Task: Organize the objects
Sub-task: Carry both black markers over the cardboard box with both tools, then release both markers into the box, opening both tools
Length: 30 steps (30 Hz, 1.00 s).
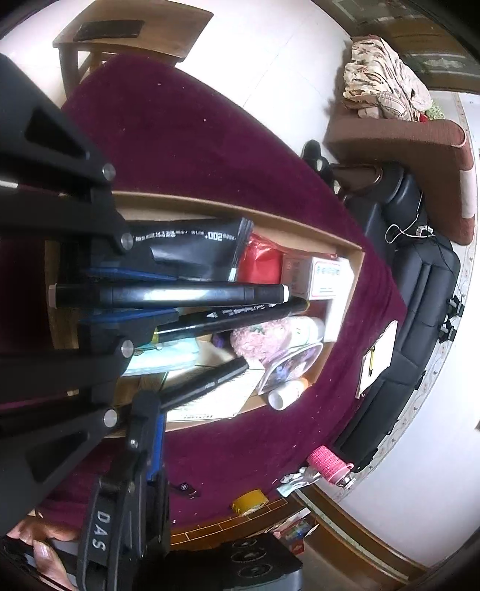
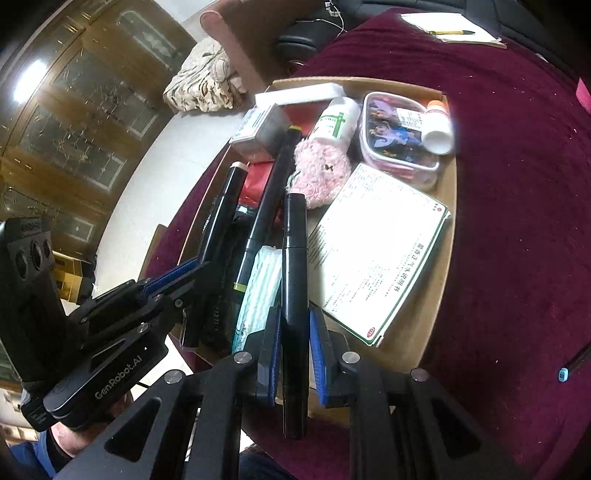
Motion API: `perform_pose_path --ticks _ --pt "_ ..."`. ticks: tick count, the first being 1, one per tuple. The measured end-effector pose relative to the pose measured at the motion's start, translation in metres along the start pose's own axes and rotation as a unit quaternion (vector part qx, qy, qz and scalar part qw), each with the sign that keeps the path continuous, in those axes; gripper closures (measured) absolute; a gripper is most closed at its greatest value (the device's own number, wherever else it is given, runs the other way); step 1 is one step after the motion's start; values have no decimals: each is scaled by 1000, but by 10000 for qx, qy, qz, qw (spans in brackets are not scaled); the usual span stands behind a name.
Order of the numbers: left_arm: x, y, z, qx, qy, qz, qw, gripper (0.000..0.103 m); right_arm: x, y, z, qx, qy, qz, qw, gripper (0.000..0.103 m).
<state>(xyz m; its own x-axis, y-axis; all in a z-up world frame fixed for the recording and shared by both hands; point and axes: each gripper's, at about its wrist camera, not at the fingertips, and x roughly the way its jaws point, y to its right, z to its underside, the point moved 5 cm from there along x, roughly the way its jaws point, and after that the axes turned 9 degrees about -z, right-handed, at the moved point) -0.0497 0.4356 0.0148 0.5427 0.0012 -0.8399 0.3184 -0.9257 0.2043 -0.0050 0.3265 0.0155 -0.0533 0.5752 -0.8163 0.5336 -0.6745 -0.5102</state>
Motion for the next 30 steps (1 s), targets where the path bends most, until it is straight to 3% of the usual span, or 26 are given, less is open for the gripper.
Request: perform_pose_path --ticks 9,22,30 --pt "2 2 1 -46 -2 6 10000 89 3 4 1 0 -85 -43 10000 84" --pt "-6 7 -5 -197 113 19 9997 71 -19 23 11 155 95 -148 9997 82" --pt "-17 26 -11 -162 246 117 9995 71 -49 51 23 526 404 -105 9977 79"
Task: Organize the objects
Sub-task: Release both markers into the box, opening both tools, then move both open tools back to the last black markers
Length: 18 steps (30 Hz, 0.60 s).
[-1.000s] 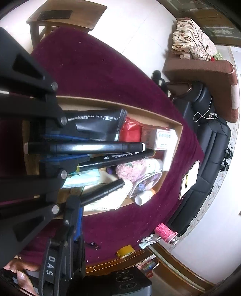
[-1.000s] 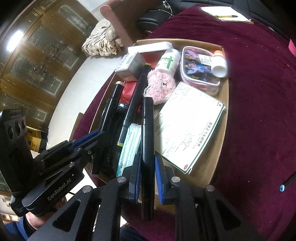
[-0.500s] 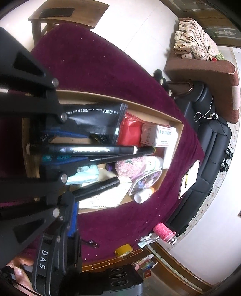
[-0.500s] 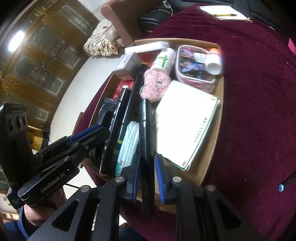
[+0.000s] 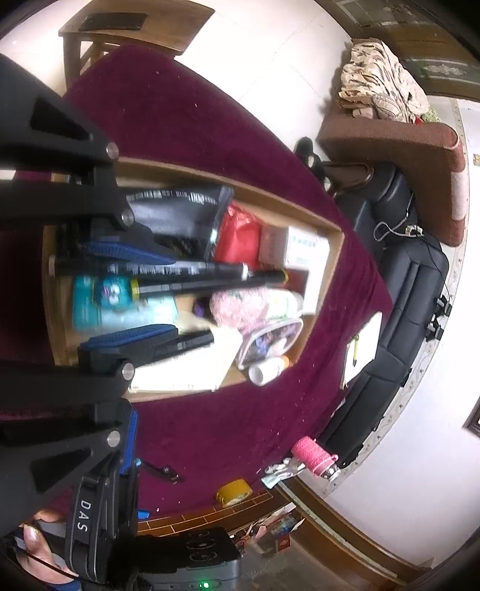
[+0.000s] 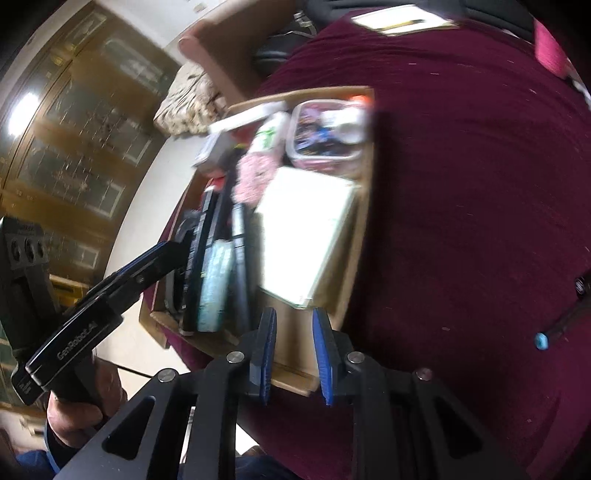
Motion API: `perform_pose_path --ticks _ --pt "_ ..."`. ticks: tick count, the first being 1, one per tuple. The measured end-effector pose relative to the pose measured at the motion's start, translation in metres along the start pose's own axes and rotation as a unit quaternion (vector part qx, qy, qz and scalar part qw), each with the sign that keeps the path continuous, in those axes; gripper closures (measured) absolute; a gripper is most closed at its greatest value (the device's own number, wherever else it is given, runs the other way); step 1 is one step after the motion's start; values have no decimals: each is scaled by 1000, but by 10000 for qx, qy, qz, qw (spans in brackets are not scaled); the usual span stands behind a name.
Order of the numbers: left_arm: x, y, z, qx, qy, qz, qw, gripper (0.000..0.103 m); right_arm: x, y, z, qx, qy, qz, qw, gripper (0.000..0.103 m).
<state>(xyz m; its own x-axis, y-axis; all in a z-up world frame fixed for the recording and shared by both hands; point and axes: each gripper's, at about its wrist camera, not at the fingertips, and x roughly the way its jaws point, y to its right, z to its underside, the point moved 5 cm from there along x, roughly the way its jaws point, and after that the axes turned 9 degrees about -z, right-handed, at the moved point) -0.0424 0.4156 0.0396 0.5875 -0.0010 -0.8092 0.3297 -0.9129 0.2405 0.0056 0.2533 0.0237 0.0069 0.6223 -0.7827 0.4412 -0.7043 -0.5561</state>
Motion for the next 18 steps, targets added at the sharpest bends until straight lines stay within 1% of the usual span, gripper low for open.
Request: perform_pose_path --ticks 2,4,7,9,11,14,18 --pt "-1 14 -2 95 23 69 9999 71 -14 15 2 189 145 32 9997 75" --pt "1 27 -2 203 16 135 9997 71 -25 30 5 377 249 81 9989 73" --pt "5 55 -2 440 -4 267 9987 71 -44 63 11 816 407 183 9957 72" --pt "8 73 -1 600 -25 360 9975 71 -61 88 15 1129 554 327 9915 72" --pt "12 95 2 796 -54 473 9957 69 -84 122 21 1595 774 496 9829 69" --pt "16 119 8 1011 -112 596 9930 67 -111 170 30 2192 960 756 9680 67" --pt "23 151 20 1314 -252 765 9881 67 -129 216 34 2788 1091 921 9497 67"
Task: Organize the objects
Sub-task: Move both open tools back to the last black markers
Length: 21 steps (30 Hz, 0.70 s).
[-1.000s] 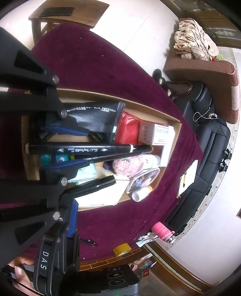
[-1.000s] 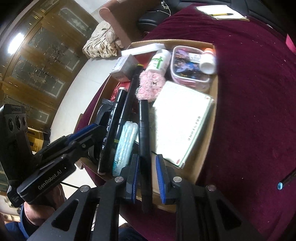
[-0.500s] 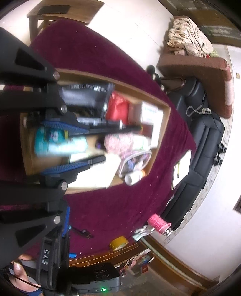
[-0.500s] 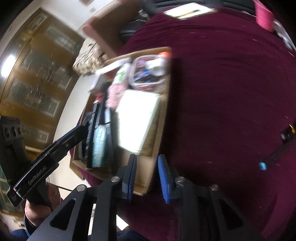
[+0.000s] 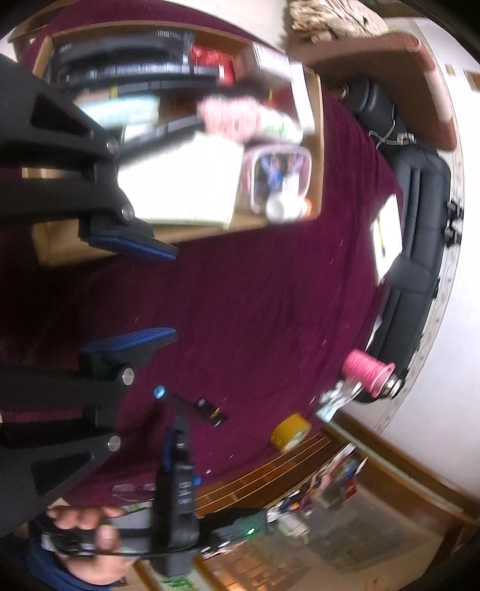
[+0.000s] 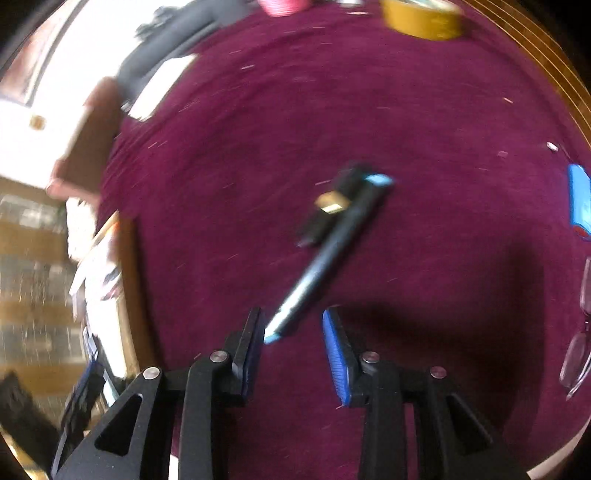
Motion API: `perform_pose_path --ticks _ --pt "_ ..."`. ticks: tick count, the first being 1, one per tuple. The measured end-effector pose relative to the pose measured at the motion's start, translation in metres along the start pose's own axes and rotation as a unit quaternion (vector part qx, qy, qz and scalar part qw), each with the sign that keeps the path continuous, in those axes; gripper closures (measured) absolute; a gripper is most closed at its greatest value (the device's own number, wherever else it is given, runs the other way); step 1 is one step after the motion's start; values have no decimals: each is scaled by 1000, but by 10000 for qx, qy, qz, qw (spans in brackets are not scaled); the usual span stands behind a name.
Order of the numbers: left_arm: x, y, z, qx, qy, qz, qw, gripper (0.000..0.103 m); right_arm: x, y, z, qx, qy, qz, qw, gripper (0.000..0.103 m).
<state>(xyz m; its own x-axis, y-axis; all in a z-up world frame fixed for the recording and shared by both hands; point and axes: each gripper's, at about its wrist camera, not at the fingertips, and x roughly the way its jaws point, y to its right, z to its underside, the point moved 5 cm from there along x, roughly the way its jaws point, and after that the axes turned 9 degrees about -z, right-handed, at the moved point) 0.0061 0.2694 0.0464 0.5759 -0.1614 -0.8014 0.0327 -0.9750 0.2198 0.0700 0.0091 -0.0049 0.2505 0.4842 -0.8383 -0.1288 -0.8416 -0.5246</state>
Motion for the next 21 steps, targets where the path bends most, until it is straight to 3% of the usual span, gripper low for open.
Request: perform_pose_path --ticks 4,12,16,21 --pt "4 18 6 204 -80 82 9997 65 9 8 -16 226 -25 -3 9997 67" --pt "3 23 21 336 -190 63 9992 63 44 -3 -37 -163 -152 612 9979 67" --pt "4 22 24 344 -236 61 9991 62 47 -7 -37 -474 -194 791 9956 72" --pt "10 30 21 404 -269 142 9987 62 35 11 -28 -426 -226 639 9968 83"
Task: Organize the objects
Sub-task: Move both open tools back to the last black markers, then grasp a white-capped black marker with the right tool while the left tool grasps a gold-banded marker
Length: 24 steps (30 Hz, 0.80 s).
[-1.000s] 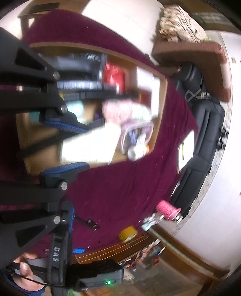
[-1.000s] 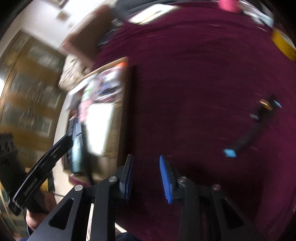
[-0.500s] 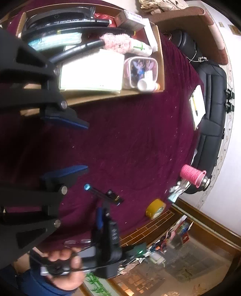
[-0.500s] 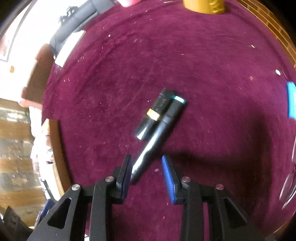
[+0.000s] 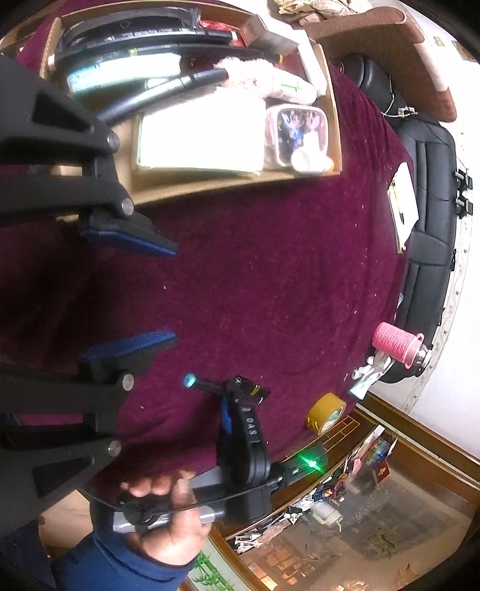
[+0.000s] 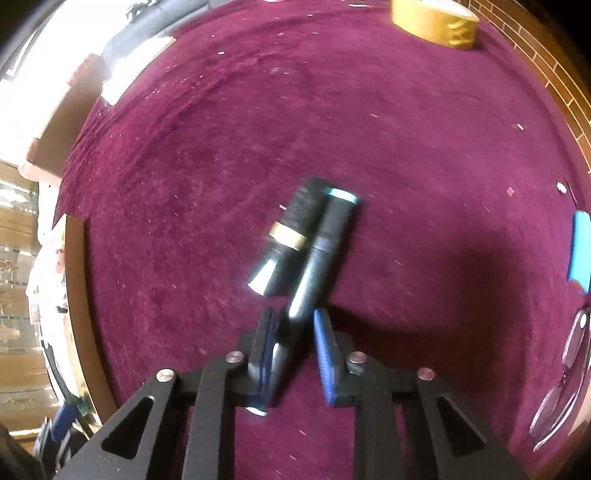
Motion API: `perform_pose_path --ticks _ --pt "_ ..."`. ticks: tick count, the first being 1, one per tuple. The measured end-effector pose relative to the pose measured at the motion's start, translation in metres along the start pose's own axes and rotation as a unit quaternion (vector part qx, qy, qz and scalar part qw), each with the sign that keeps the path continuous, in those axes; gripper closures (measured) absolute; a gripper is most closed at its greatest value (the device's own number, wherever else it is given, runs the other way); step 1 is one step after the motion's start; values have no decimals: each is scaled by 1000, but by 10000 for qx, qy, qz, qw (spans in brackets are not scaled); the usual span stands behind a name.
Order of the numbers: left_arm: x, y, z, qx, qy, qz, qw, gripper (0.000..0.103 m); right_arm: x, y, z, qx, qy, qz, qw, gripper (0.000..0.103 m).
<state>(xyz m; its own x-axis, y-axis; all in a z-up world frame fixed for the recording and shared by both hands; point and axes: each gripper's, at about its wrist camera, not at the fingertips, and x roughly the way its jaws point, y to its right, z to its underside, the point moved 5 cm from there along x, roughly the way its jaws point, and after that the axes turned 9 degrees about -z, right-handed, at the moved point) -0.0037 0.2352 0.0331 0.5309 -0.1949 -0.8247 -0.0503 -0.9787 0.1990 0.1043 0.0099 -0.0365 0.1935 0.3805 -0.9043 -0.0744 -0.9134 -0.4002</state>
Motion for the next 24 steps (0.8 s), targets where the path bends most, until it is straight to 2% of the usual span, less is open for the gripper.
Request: perform_pose_path --ticks 5,8,13,15,19,24 --pt "15 26 -9 278 -124 179 9994 60 -22 32 14 37 72 10 10000 84" --pt "30 56 -19 608 -230 304 9974 60 -35 49 20 62 162 95 9998 84" --pt "60 98 -40 1040 -380 395 9931 60 -35 78 28 246 77 141 9996 86" --pt "74 115 -50 1214 -388 351 9912 60 -37 82 31 176 127 86 9997 89" --pt "99 134 -64 1439 -434 214 9884 60 -44 86 34 304 171 -421 9985 86" --pt "128 152 -78 1692 -486 66 9844 60 -57 89 33 310 282 -572 9975 86"
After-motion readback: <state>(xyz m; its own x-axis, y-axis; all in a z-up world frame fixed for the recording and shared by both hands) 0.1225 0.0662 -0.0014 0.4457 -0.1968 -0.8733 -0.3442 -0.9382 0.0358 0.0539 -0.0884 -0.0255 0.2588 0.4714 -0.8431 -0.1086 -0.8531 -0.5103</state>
